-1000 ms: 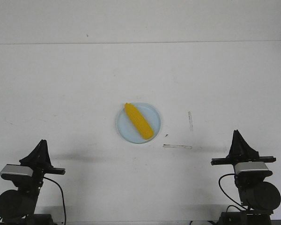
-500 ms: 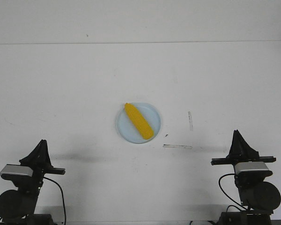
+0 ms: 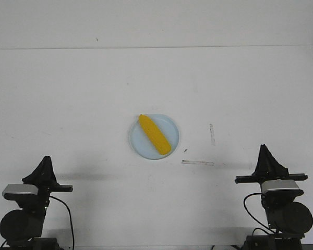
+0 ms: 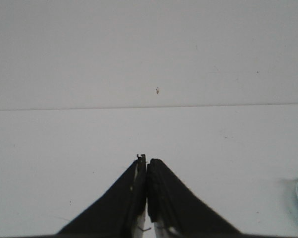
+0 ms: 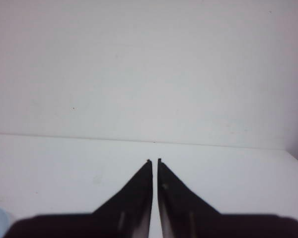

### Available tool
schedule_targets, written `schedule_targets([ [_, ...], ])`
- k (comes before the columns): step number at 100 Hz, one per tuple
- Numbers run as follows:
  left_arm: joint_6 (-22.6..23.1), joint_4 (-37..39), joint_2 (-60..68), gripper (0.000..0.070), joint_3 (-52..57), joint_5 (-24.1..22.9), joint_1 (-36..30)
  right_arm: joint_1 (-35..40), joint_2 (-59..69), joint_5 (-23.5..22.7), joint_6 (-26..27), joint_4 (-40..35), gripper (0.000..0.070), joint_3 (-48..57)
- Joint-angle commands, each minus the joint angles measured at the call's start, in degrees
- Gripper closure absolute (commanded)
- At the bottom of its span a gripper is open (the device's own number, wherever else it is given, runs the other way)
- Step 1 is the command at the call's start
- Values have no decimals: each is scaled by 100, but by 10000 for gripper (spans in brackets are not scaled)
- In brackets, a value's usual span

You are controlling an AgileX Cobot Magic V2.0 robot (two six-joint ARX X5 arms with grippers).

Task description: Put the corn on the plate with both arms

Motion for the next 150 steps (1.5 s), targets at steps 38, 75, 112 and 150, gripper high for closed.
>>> schedule_targets([
  [38,-61,734,-511,699,-1329,-7,9,7,-13,0,48,61,684,-9],
  [75,-101,769,-511,699,-1325,-2,4,7,-13,0,48,63,684,-9],
  [112,-96,894,-511,699,-1325,-260,4,4,-11,0,48,63,684,-9],
  [150,28,809,-511,699,-1325,-26,4,4,-13,0,48,66,684,-9],
])
